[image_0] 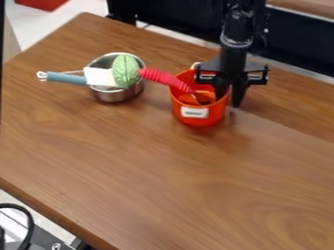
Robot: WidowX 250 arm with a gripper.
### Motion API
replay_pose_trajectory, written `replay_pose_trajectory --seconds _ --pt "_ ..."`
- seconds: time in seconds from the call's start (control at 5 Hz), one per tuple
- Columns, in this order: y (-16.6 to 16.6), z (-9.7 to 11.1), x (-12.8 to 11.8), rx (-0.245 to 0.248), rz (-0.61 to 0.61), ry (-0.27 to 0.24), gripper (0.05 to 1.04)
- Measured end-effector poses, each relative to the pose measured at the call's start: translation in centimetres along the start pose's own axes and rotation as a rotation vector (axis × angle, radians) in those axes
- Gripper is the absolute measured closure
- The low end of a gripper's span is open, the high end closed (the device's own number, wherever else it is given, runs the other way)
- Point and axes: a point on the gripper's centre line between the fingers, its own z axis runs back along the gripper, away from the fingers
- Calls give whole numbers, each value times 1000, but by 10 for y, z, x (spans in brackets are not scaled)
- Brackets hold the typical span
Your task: Mueve la canasta naranja al lado derecho de la canasta plateada
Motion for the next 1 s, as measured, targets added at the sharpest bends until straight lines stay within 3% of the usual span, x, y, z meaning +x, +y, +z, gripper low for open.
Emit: replay_pose_trajectory --seconds 0.2,0.4,0.8,1.0 --pt "1 4 -1 -15 -4 19 375" --pt "2 30 -1 -65 -9 -6 128" --pt "18 56 -35 -120 -96 -49 85" --pt "29 58 -68 -136 -183 -46 85"
